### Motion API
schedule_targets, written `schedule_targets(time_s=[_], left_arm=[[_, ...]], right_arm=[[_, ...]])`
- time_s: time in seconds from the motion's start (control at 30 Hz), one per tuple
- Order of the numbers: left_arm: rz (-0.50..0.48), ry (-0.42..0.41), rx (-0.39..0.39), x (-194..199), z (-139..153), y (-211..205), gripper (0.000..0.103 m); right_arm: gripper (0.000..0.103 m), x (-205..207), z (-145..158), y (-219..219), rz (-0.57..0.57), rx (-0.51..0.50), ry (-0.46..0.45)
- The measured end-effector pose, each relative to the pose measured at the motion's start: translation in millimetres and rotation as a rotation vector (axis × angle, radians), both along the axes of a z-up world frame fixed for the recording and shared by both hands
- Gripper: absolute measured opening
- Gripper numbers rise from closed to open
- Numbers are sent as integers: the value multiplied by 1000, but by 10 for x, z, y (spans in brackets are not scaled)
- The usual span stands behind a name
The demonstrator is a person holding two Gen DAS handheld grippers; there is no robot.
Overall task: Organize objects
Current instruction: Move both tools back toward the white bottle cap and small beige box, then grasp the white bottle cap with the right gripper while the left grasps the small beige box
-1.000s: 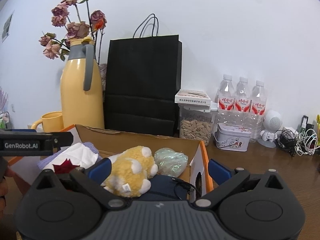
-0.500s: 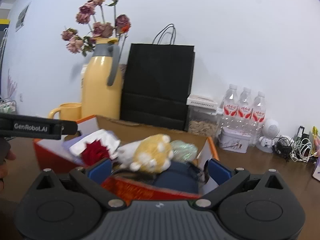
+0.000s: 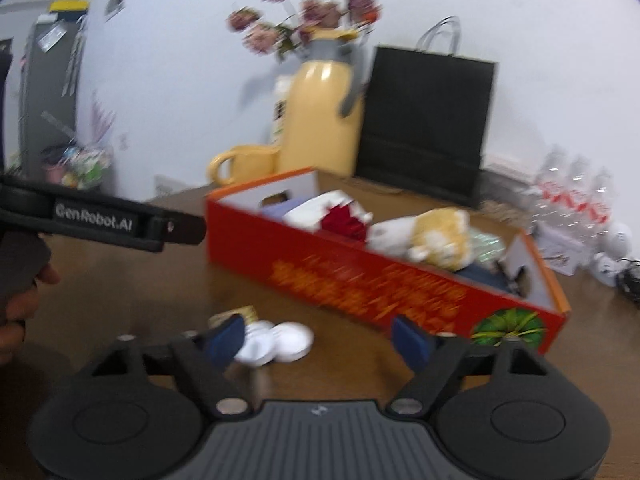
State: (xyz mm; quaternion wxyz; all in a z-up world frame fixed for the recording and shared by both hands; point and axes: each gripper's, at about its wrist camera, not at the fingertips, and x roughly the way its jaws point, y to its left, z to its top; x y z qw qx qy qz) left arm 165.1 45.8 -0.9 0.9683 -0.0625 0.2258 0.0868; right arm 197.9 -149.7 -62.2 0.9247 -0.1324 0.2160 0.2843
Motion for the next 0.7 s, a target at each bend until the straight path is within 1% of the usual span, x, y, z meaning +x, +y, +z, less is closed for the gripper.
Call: schedule_targets(time_s=[0.07,0.2,0.27,0.4,0.43,0.53,0.7], left_arm=[[5,4,-8,-88,-8,72,103],[17,11,-17,-223,-10,190,103],[19,12,-20,-282,-12,230,103],[29,11,-31,-363,-15,313,103],[32,13,-33,-378,-17,331,103],[35,16,-37,-405,-24,361,103],[39,20,-38,-412,-22,374,103]], right_arm=[[63,-21,-44,85,19,-22,19],[55,-19,-106,220,32,-51,49],[47,-17,-136,283,37,-80,55],[40,22,-151,361,51,-96,70],[39,33,-158,385,50,-104,70],[28,35,-172,435,53,-123,52],[28,7,-172,453,57,-134,36]])
